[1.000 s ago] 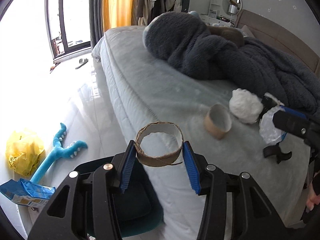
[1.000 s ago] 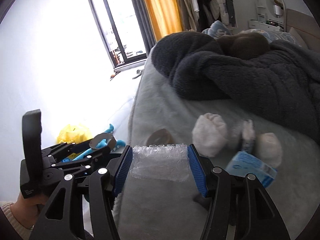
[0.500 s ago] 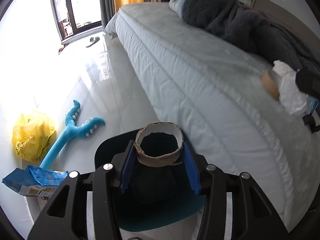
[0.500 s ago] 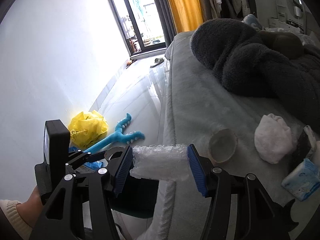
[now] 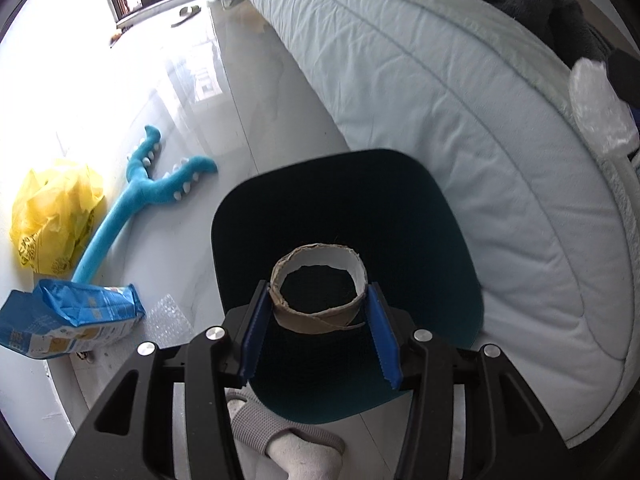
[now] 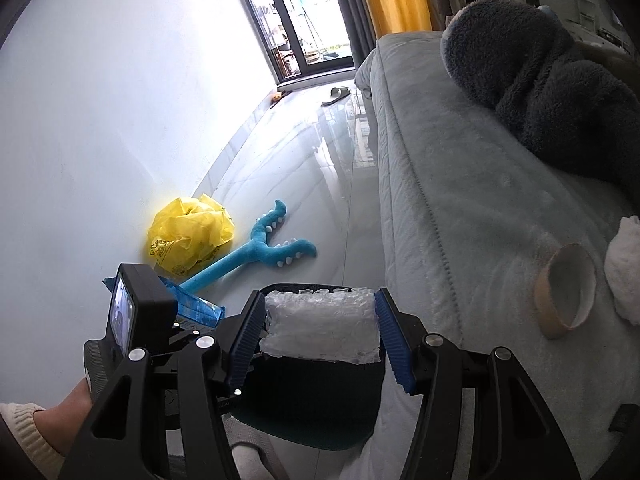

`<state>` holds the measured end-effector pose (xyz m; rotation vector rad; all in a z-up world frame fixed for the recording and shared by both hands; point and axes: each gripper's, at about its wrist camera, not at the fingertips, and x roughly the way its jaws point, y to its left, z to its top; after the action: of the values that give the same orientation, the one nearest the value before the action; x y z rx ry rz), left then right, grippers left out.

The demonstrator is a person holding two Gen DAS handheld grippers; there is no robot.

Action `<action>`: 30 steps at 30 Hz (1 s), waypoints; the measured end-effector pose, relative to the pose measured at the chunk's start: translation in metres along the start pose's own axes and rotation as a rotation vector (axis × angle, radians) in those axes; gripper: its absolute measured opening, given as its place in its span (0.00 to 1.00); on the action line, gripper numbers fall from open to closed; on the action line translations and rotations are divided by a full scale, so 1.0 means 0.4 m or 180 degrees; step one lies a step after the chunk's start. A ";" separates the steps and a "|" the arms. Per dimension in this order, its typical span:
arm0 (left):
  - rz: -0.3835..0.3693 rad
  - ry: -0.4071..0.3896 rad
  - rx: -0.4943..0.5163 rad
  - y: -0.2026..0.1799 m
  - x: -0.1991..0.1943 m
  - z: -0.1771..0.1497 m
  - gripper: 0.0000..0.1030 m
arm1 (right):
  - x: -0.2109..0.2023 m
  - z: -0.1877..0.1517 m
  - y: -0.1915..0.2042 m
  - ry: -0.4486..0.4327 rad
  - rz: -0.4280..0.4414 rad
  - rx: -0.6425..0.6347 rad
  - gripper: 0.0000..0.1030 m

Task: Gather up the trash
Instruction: 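Carry both items over the black bin while the left tool opens, dropping the tube, then open the right tool to drop the bubble wrap into the bin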

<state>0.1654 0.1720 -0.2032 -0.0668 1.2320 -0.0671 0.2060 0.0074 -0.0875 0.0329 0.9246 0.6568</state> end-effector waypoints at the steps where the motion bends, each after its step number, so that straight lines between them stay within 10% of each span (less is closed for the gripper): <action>1: -0.0020 0.0031 -0.0008 0.005 0.007 -0.004 0.50 | 0.008 0.001 0.002 0.0017 0.0012 0.0015 0.56; 12: -0.0050 -0.0088 -0.0037 0.066 -0.031 -0.028 0.69 | 0.109 -0.017 0.007 0.0284 -0.0021 0.0082 0.56; 30: -0.0133 -0.1201 -0.0296 0.143 -0.239 -0.028 0.85 | 0.301 -0.093 0.049 0.0738 -0.0212 -0.0032 0.56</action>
<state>0.1241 0.2371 -0.1222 -0.1780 0.8562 -0.0316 0.2190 0.0790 -0.1923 -0.0843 1.1408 0.6115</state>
